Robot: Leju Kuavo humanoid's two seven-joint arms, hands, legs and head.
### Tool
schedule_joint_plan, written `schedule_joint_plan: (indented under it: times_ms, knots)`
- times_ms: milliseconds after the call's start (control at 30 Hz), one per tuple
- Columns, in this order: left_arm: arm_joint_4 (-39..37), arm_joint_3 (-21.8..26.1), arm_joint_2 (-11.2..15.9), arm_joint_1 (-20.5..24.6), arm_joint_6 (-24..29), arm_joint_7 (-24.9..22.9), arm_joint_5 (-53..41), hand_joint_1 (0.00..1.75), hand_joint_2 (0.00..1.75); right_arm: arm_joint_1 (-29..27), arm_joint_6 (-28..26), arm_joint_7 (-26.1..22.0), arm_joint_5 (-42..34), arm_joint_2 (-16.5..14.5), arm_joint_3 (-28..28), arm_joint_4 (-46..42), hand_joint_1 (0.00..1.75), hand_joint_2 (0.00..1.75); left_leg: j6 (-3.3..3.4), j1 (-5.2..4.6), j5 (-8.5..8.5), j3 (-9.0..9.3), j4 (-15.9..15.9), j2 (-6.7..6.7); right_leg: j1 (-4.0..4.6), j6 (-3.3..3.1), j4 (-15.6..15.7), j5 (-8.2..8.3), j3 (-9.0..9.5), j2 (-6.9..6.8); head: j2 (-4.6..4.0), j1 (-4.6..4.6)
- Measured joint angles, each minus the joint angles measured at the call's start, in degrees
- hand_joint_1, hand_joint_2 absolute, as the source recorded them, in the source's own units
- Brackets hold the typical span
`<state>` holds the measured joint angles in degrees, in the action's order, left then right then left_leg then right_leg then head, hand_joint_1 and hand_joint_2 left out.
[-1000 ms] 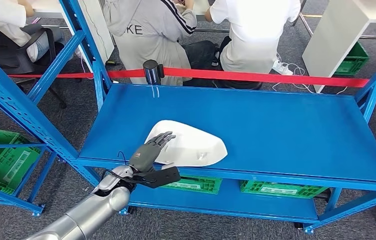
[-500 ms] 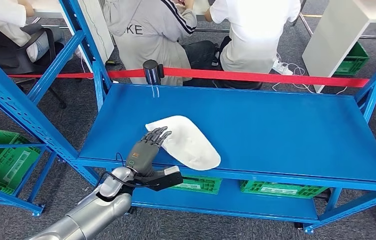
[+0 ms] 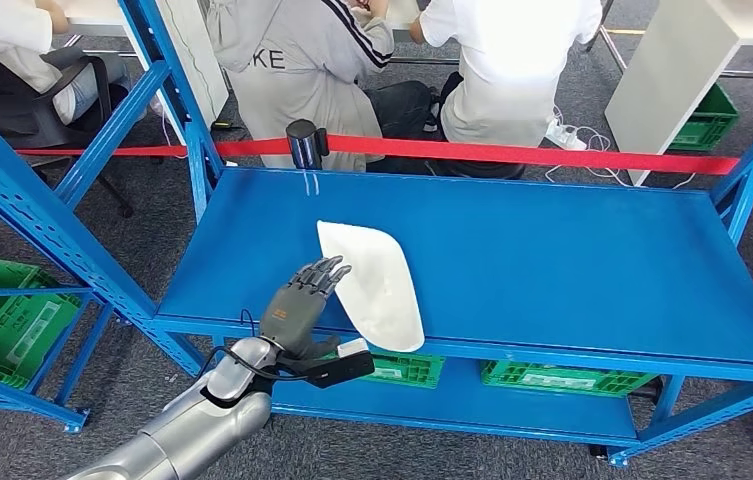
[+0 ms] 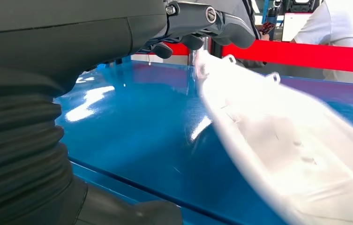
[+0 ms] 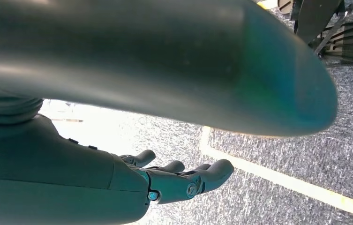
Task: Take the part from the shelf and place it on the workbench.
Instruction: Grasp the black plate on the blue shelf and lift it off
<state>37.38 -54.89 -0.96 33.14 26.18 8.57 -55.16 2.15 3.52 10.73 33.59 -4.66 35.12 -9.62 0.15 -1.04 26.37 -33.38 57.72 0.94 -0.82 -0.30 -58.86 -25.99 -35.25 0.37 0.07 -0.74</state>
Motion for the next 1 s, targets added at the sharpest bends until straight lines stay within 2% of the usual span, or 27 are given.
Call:
schedule_joint_plan:
  times_ms: [267,700,1000]
  knots:
    - [-0.08,-0.22,-0.66,0.1,0.31,-0.19,-1.67,0.0,1.75,0.02,0.01,0.18,0.13,0.0,0.06,0.0,0.0,0.0,0.0,0.0,0.0,0.0,0.0,0.01,0.0,0.0,0.0,0.0,0.0,0.0,0.0,0.0]
    - [3.97,-1.68,-5.35,0.54,-2.86,2.12,-1.2,0.0,1.75,0.08,0.11,-0.55,1.02,0.0,0.1,0.0,0.0,0.0,0.05,-0.1,0.03,0.01,0.01,0.0,-0.02,0.05,0.02,0.0,0.01,-0.01,0.0,0.0]
    - [8.67,-5.22,-7.46,0.69,-5.21,3.03,1.5,0.0,1.75,0.12,0.11,-0.13,1.08,0.0,0.93,0.0,0.0,0.0,0.1,-0.1,0.06,0.02,0.0,0.0,-0.04,0.05,0.02,-0.01,0.02,-0.02,0.0,0.0]
